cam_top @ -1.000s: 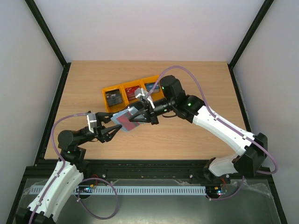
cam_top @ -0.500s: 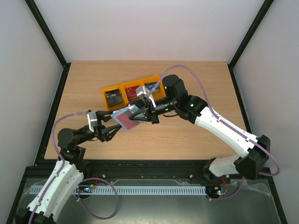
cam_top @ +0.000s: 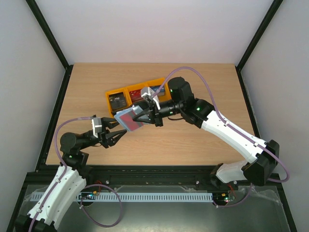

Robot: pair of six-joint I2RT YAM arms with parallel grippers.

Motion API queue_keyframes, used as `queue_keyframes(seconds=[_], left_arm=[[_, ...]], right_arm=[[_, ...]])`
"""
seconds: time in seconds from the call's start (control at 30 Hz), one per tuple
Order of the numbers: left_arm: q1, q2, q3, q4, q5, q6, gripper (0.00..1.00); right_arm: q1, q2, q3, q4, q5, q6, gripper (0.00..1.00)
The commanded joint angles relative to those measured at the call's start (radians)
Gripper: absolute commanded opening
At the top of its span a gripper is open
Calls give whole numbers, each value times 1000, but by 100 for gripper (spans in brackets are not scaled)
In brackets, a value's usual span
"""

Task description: Take the credit cards out of the card holder

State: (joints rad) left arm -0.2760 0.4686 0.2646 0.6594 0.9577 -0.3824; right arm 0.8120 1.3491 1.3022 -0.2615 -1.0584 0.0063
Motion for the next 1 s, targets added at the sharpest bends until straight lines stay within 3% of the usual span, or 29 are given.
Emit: queue_keyframes(seconds=[0.0,0.57,0.97], left_arm=[[-7,9,28,29,-43,21,54],[-14,13,25,7,-121,24,40],[-15,7,25,21,-107,-11,55]], right_arm=[[6,-3,0,73,-20,33,2],[37,28,12,67,-33,33,2],[62,60,-3,99,131,46,2]])
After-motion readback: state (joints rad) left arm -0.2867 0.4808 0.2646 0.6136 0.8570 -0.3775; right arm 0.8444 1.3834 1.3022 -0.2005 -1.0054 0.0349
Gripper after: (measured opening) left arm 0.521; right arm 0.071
